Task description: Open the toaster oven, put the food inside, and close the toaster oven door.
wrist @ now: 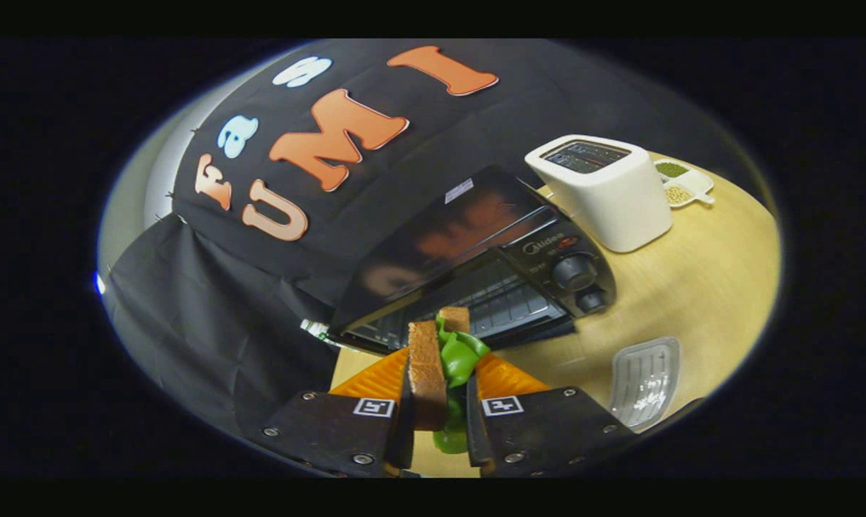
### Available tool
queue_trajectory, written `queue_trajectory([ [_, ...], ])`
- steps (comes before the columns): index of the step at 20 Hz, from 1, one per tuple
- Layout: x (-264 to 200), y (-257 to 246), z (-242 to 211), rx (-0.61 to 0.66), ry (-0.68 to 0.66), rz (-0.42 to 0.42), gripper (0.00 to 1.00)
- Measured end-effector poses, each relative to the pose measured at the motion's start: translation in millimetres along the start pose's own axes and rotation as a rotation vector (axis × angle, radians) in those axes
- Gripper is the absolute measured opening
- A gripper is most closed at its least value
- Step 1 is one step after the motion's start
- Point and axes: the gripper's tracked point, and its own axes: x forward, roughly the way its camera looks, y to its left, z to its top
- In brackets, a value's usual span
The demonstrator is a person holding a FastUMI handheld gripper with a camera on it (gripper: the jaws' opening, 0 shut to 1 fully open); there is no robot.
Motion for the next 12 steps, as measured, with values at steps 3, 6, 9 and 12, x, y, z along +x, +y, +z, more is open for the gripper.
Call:
queue_trajectory([
  [3, 26.8, 0.9, 0.0, 0.045, -0.025, 0.003, 0.30],
  [6, 48.4, 2.3, 3.9, 0.086, -0.082, -0.002, 0.30],
  [9, 67.6, 2.9, -2.4, 0.170, -0.100, 0.001, 0.30],
  [12, 89.4, -5.4, 5.0, 0.195, -0.140, -0.018, 0.30],
])
